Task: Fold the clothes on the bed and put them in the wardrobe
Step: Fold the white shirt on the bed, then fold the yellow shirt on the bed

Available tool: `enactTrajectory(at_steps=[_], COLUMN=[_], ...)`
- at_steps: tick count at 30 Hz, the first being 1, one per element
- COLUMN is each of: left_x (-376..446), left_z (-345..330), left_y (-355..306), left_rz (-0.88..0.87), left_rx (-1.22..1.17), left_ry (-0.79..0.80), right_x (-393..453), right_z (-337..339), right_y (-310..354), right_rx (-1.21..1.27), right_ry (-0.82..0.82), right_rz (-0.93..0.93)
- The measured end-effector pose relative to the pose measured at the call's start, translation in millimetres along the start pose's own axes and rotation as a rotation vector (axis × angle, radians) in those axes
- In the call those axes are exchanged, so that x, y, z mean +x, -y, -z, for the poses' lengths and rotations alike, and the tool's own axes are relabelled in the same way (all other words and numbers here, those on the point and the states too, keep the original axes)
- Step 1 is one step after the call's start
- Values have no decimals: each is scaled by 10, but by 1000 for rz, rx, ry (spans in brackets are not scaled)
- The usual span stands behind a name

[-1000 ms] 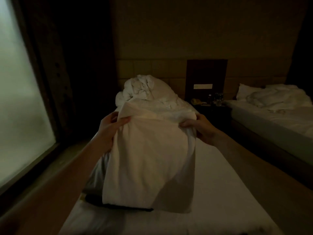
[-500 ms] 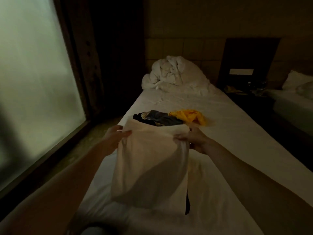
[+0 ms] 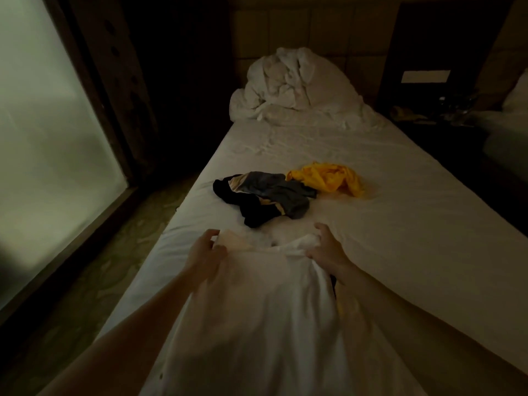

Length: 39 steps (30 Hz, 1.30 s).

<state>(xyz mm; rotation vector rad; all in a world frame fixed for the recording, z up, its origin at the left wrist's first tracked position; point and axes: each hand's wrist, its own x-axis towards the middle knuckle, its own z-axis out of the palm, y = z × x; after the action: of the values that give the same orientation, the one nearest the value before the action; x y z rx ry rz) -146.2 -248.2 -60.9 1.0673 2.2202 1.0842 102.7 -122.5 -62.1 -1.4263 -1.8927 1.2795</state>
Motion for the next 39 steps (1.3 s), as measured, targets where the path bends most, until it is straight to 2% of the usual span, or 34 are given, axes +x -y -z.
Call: enactTrajectory(at_steps=[6,9,11,13,17,20,28,35,39], left_x=[276,359,414,482,718,978,1773,2117,2074], left_z=[-117,-278,-439,-632,-1080,-1444,-2131,-2225,-2262], left_y=[-271,-504,-636,-766,-965,-1017,-922,-689,-695], left_rz=[-234,-328,-375,-410,-481,-520,-549,-593,-545], left_rx=[433,531,582,625,657,658,609,564,497], left_ry=[-57,-32,0,32,46,38,-83,-173,-164], right_x=[238,360,482,640,1017,1407,2724,3434,3539], right_z=[108,310,471,638,941,1074,881,422,497], right_y=[-12,-17,-56,-120,-246,-326,-431,-700,-733], right_rx=[18,37,-34,-216,-657,-812,-937,-1100,-1023], right_ry=[-18,-49,-65,-70,-92,-128,-196,-315,-405], right_rz=[23,19,23,46,102,156,339,220,264])
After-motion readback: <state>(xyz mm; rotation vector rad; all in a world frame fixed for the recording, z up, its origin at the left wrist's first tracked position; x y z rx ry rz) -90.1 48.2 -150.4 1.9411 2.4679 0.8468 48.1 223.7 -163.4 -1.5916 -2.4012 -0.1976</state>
